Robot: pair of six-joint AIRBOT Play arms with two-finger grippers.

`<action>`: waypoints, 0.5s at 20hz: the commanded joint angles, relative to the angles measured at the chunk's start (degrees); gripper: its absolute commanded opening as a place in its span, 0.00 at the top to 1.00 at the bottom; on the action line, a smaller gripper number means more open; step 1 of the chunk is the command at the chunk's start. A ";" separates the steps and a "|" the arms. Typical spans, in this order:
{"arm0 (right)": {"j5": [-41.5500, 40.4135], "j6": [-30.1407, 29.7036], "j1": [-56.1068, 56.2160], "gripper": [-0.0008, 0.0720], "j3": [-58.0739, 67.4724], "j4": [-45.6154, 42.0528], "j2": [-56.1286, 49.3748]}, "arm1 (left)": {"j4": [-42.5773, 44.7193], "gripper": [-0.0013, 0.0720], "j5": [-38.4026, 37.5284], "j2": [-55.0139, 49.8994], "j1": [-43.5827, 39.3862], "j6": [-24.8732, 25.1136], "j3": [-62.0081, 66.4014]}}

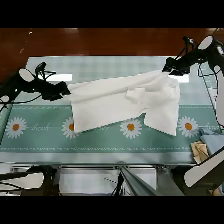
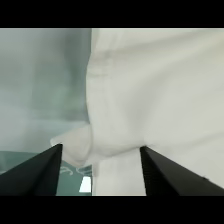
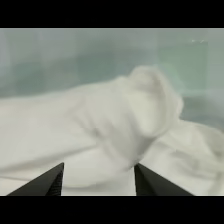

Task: Fold the shirts.

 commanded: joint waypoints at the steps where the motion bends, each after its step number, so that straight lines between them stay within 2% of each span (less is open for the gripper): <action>1: 6.99 -5.09 -1.20 0.28 0.02 -2.14 2.58 | -0.61 0.13 -11.74 -0.74 2.73 0.42 3.67; 3: 12.81 -8.22 -3.02 0.28 0.00 -9.92 6.08 | -0.61 0.13 -20.41 1.03 6.08 6.03 5.11; 4: 15.32 -8.33 -4.50 0.28 0.00 -13.29 7.63 | -0.63 0.17 -23.80 2.71 7.76 8.37 4.50; 7: 19.15 -7.08 -12.50 0.28 -0.48 -7.74 11.23 | -0.92 0.17 -25.59 9.99 11.45 10.14 -3.48; 10: 17.35 -7.13 -18.78 0.28 -5.86 -3.26 15.28 | -9.86 0.17 -25.11 15.52 13.46 16.22 -17.05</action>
